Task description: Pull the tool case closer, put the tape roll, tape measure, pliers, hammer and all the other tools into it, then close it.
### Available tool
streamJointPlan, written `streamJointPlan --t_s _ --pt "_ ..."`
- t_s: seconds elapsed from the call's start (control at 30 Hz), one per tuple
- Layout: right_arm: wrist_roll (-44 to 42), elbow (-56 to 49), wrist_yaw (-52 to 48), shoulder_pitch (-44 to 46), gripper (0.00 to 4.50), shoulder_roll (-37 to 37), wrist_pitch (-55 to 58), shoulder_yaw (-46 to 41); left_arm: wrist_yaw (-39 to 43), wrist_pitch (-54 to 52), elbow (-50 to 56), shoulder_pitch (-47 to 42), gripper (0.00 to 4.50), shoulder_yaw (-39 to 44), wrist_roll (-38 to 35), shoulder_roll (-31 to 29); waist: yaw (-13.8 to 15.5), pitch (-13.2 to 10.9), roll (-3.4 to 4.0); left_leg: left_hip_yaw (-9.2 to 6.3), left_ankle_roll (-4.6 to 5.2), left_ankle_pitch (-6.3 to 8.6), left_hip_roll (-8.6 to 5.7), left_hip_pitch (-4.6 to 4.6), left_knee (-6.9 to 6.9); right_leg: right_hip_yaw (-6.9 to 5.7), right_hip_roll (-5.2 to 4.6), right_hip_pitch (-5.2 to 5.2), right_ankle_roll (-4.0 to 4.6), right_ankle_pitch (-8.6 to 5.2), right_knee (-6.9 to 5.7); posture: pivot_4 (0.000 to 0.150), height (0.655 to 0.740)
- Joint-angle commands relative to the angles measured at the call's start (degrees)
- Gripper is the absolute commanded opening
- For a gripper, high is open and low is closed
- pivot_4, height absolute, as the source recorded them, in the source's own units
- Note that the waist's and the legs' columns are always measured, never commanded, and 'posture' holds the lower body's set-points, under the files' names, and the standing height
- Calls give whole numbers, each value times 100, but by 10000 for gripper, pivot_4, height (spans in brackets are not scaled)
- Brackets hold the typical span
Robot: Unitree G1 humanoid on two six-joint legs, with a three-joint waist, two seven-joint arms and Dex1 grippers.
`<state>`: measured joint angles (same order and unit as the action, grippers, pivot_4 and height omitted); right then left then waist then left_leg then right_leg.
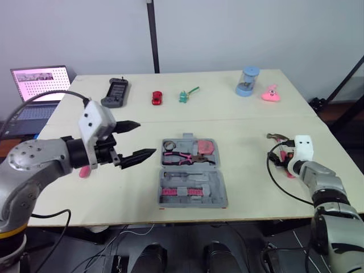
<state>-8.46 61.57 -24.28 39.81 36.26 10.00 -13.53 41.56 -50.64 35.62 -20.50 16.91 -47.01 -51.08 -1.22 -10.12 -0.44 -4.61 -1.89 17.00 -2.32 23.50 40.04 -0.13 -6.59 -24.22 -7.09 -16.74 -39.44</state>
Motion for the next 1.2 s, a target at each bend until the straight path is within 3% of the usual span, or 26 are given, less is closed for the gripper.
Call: streamJointPlan --t_s 0.03,0.17,0.27,0.43,0.63,0.83,1.0,1.2 --pt "41 194 131 185 44575 12 -233 -57 -99 -7 190 -52 45000 182 -173 -86 0 0 0 1 0 0 0 0 0 0 0 0 0 0 0 1500 6753" --pt "-11 318 132 324 44575 6 -151 -104 -168 30 182 -66 45000 104 -207 -72 2 0 0 2 -2 -1 0 0 0 1 0 0 0 0 0 1500 6753" --pt "-118 478 54 449 32108 7 225 -183 -188 101 149 -78 45000 -8 -156 -31 2 0 0 3 -2 -1 -1 0 0 2 0 0 0 0 0 1500 6753" --pt "-29 448 -162 526 7409 38 483 -70 -187 270 106 -60 45000 -271 -51 129 2 0 -1 3 -2 -1 -1 0 0 2 0 0 0 0 0 1500 6753" --pt "-8 -498 -634 268 6384 54 1251 182 -162 448 29 29 45000 -400 63 236 -35 0 -1 4 -2 -1 2 0 -2 2 5 -2 1 0 0 1500 6753" --pt "-590 -4089 -673 -1201 6383 -378 3641 471 -121 611 -74 13 45000 -612 189 357 -30 3 0 -6 -1 -1 5 1 -4 2 7 -4 1 0 -2 1500 6753" --pt "-801 -6123 -70 -2062 6382 -886 4971 462 -16 691 -184 -33 45000 -714 278 368 -6 6 -2 -10 -1 -1 6 -2 -4 2 11 -5 2 0 -5 1500 6753" --pt "-814 -6853 237 -2623 6382 -1222 5122 363 35 769 -248 -24 45000 -729 358 400 35 8 -6 -10 -1 0 3 -3 -4 2 10 -2 2 0 -4 1500 6753"
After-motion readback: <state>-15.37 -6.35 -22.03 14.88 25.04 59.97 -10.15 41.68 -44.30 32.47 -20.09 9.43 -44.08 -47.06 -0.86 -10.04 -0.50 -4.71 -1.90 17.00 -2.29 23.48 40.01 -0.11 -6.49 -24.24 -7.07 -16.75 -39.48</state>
